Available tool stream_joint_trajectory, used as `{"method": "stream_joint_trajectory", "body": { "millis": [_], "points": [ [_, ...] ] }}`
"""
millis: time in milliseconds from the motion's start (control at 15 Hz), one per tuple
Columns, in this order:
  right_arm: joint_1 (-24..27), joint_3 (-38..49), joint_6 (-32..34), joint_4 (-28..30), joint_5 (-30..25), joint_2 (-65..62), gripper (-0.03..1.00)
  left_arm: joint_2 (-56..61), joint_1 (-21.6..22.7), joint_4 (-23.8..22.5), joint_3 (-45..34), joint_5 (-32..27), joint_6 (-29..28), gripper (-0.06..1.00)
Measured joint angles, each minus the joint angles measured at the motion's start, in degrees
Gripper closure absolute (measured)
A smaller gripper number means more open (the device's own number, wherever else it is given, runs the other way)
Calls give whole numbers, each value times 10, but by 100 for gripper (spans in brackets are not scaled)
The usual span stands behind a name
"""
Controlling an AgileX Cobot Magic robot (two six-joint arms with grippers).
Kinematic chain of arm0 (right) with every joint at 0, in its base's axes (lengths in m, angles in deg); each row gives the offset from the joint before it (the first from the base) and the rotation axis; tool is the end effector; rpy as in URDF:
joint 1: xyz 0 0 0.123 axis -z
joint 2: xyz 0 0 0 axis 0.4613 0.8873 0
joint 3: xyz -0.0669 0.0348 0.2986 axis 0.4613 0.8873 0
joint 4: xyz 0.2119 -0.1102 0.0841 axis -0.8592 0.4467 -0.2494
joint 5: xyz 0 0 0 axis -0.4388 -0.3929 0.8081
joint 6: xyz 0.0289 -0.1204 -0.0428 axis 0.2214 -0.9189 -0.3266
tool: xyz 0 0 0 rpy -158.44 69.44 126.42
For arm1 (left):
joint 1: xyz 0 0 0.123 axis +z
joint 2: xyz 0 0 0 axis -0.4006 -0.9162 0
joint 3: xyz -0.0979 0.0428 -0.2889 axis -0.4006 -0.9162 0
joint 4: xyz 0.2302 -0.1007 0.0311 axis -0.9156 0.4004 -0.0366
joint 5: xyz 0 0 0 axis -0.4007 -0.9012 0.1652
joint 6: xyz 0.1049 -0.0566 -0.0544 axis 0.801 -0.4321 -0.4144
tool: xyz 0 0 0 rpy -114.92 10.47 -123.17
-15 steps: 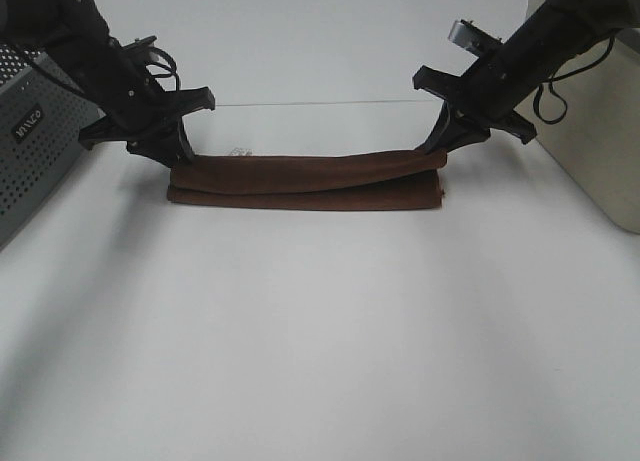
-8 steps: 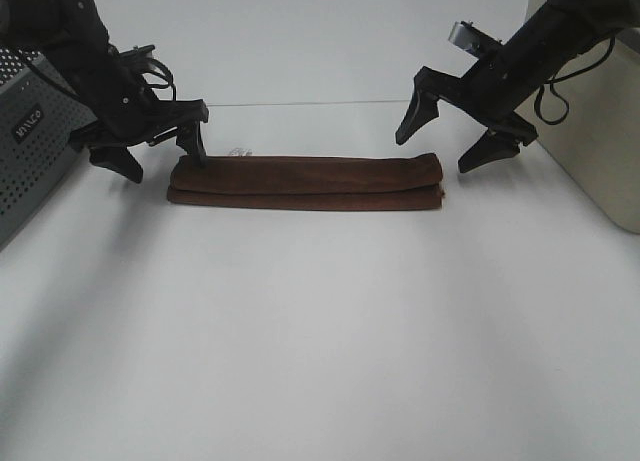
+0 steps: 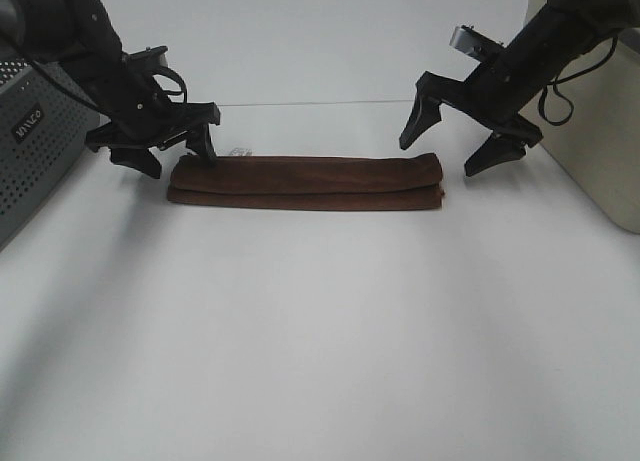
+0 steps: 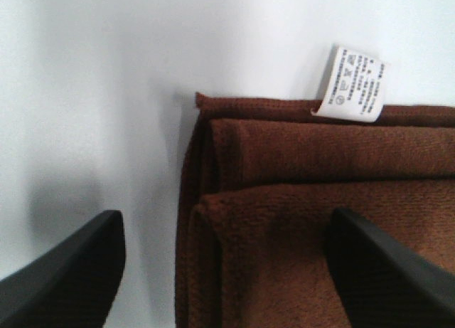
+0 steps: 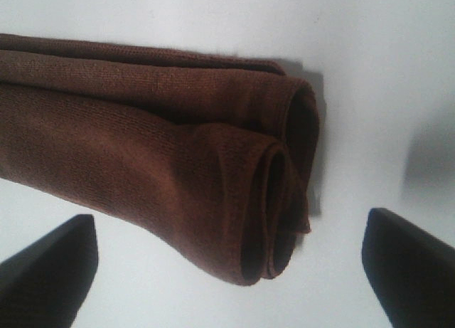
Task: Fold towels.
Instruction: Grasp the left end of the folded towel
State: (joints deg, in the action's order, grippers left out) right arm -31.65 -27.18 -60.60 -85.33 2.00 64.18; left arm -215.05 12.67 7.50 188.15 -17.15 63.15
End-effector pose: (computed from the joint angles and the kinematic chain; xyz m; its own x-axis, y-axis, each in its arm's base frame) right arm 0.5016 0.0895 0.1281 -0.9796 0.0415 -0.1965 -0.0453 0.9077 0.4173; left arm 0.5253 -0.1289 0.0935 -0.9449 -0.1132 -0.3073 -0.0192 0.9560 -0.2929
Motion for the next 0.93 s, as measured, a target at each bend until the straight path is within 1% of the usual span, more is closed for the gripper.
{"method": "stream_joint_trajectory", "body": {
  "millis": [133, 467, 533, 600, 667, 733, 800, 867, 933],
  "points": [
    [0, 0, 0, 1, 0, 0, 3, -7, -2, 1, 0, 8, 0, 24],
    [0, 0, 1, 1, 1, 0, 3, -19, -3, 6, 2, 13, 1, 25],
    [0, 0, 1, 1, 3, 0, 3, -21, -3, 9, 3, 17, 1, 26],
    [0, 0, 1, 2, 3, 0, 3, -22, -3, 10, 3, 22, 1, 31],
    [0, 0, 1, 2, 5, 0, 3, -23, -3, 10, 3, 23, 1, 39],
    [0, 0, 1, 2, 6, 0, 3, -24, -3, 10, 3, 23, 1, 51],
    [0, 0, 1, 2, 6, 0, 3, -25, -3, 11, 3, 23, 1, 66],
    [0, 0, 1, 2, 6, 0, 3, -26, -5, 14, 3, 23, 1, 78],
    [0, 0, 2, 2, 6, 0, 3, -26, -6, 14, 3, 23, 1, 87]
  ]
}}
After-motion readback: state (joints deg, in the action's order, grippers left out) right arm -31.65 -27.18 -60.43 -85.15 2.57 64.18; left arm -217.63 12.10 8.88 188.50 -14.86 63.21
